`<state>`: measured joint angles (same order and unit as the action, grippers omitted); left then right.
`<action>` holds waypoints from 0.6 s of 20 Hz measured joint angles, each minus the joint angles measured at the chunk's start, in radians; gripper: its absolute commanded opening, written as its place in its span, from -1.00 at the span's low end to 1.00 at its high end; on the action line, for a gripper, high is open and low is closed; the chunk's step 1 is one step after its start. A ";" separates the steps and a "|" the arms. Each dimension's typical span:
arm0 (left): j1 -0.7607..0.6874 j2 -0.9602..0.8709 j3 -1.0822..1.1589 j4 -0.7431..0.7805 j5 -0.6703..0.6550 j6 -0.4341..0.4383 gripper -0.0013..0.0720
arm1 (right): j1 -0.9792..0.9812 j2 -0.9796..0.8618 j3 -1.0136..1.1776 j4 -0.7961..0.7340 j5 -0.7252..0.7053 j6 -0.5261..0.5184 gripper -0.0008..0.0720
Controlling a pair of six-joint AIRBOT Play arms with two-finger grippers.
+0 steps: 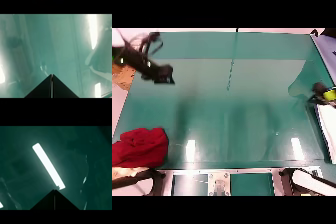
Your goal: Fold the shirts.
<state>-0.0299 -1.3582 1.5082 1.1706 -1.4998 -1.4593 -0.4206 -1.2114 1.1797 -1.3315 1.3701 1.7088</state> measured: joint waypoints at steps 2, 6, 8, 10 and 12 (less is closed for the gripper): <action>0.000 0.123 -0.205 0.027 0.037 -0.001 -0.91 | 0.125 0.077 -0.128 0.010 -0.062 -0.007 -0.94; 0.000 0.274 -0.462 0.070 0.080 0.000 -0.90 | 0.291 0.161 -0.261 0.032 -0.140 -0.012 -0.94; 0.000 0.304 -0.513 0.081 0.087 0.000 -0.91 | 0.338 0.175 -0.285 0.042 -0.153 -0.014 -0.94; 0.000 0.320 -0.541 0.088 0.096 0.001 -0.91 | 0.363 0.183 -0.298 0.046 -0.162 -0.014 -0.94; 0.000 0.327 -0.555 0.092 0.106 0.001 -0.91 | 0.377 0.187 -0.305 0.053 -0.165 -0.015 -0.94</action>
<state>-0.0299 -1.0313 0.9531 1.2625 -1.3937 -1.4582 -0.0437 -1.0245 0.8745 -1.2789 1.2053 1.6939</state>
